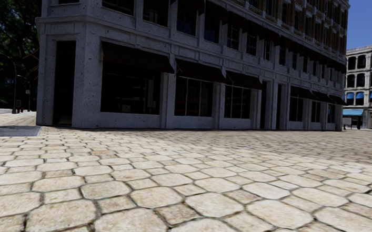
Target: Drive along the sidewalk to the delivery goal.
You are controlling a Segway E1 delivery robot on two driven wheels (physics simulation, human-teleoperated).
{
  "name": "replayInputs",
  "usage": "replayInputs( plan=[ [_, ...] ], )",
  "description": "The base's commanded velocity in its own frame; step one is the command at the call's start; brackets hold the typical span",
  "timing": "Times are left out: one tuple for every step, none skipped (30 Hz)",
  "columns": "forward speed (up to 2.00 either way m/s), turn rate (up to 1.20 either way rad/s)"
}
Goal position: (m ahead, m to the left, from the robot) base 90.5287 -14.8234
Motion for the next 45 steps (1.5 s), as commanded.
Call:
replayInputs(
  plan=[
    [2.0,0.68],
    [2.0,0.68],
    [2.0,0.68],
    [2.0,0.68],
    [2.0,0.68],
    [2.0,0.68],
    [2.0,0.68],
    [2.0,0.68],
    [2.0,0.68],
    [2.0,0.68],
    [2.0,0.68],
    [2.0,0.68],
    [2.0,0.68],
    [2.0,0.68],
    [2.0,0.68],
    [2.0,0.68],
    [2.0,0.68],
    [2.0,0.68],
    [2.0,0.68],
    [2.0,0.68],
    [2.0,0.68],
    [2.0,0.68],
    [2.0,0.68],
    [2.0,0.68],
    [2.0,0.68],
    [2.0,0.68],
    [2.0,0.68],
    [2.0,0.68],
    [2.0,0.68],
    [2.0,0.68],
    [2.0,0.68],
    [2.0,0.68],
    [2.0,0.68],
    [2.0,0.68],
    [2.0,0.67],
    [2.0,0.64],
    [2.0,0.5],
    [2.0,0.5],
    [2.0,0.0],
    [2.0,0.0],
    [2.0,0.0],
    [2.0,0.0],
    [2.0,0.0],
    [2.0,0.0],
    [2.0,0.0]
  ],
)
